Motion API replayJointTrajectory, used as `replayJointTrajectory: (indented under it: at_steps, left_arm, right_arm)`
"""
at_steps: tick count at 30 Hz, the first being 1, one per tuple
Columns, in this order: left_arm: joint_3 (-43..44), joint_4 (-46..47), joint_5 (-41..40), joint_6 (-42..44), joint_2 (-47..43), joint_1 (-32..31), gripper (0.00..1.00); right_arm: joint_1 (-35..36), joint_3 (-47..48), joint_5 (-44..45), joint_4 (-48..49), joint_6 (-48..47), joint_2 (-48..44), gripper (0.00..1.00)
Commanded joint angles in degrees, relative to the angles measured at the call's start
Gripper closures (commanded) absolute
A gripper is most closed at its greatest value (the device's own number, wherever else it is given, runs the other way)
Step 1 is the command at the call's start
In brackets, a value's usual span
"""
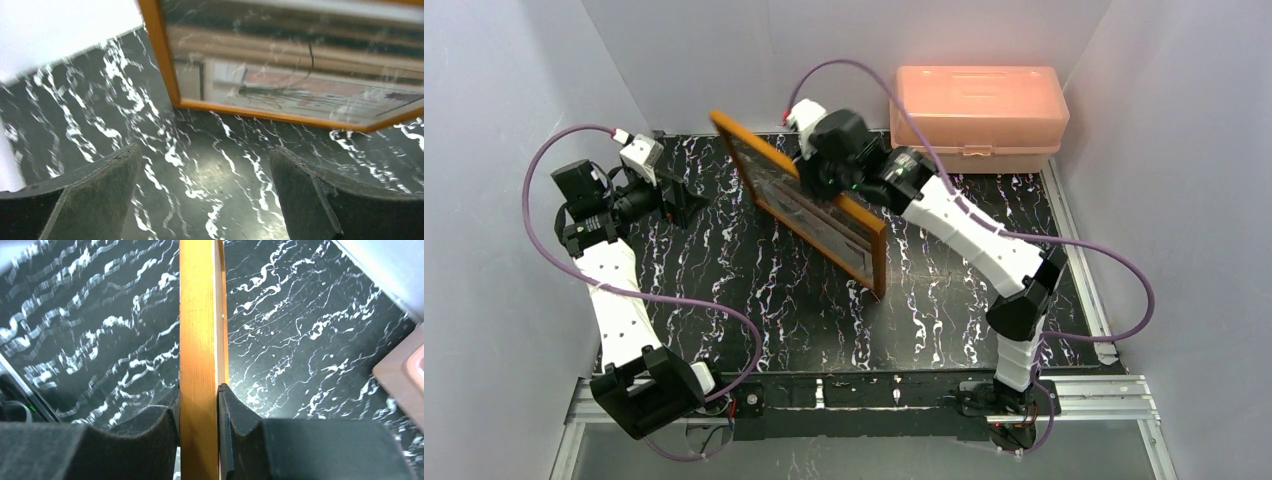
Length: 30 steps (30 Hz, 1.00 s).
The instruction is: Put the photo into the frame
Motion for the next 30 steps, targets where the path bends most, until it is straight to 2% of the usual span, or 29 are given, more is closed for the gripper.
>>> replayJointTrajectory:
  at_steps: [1,5,13,17,20,26,30]
  left_arm:
    - [-1.2,-6.5,-6.5,-8.8,0.1,0.2,0.02]
    - [-2.4,-9.3,-11.9,-8.7,0.7,0.2,0.02]
    - [-7.5,-9.9,-11.7,-5.5,-0.9,0.2,0.02]
    - [-4.6,-16.1,-13.3,-5.1,4.2,0.2,0.02]
    - [-4.6,-16.8,-14.5,-6.1,5.6,0.2,0.02]
    - [-8.4,-12.9,-14.3,-7.2,3.6,0.2,0.02]
    - [-10.3,-13.0,-14.7,-6.3,3.1,0.1,0.02]
  right_arm:
    - [-7.7,-2.3,-12.8,9.6,17.5,-1.1,0.82]
    - [-12.0,-8.8,-13.3,13.1,21.6,-3.2,0.82]
    - [-19.5,-28.9,-18.1,22.2,26.7,-11.1,0.82]
    - [-21.9,-44.9,-19.4,34.6,30.7,-18.5,0.80]
    - [-23.3,-55.0,-20.0,42.5,33.0,-22.8,0.80]
    - [-24.4,-75.3,-13.6,56.4,38.6,-30.7,0.82]
    - [-24.7,-84.4,-7.2,63.1,43.1,-31.7,0.81]
